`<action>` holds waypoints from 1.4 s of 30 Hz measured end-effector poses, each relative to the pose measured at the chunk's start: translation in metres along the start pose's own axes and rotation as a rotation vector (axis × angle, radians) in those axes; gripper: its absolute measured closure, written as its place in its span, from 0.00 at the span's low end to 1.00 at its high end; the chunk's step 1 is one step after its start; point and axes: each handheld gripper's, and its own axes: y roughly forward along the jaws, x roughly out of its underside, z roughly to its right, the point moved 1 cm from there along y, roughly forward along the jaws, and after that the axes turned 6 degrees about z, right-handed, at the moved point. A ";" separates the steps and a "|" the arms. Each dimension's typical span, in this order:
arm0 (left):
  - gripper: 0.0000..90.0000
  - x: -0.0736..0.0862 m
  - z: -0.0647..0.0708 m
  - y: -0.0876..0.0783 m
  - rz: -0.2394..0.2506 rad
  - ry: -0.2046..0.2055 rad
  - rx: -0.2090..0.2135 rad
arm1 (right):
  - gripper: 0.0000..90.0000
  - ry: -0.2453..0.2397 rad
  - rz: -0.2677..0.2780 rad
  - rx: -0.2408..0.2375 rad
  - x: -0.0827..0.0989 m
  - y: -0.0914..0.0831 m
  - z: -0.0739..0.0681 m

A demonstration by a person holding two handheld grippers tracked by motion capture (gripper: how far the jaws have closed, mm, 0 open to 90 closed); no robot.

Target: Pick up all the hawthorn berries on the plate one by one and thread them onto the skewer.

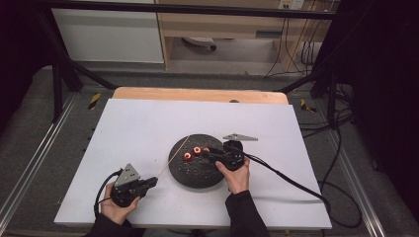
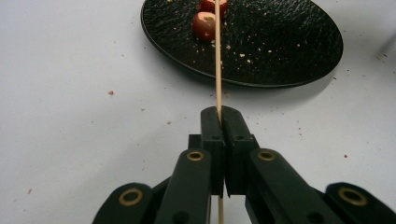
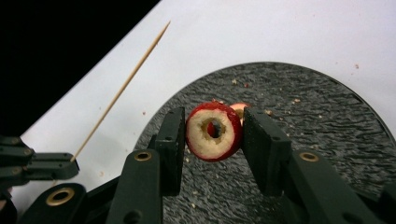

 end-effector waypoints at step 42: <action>0.98 -0.001 0.006 0.001 0.041 -0.042 0.015 | 0.68 0.180 0.427 -0.062 -0.011 0.013 0.001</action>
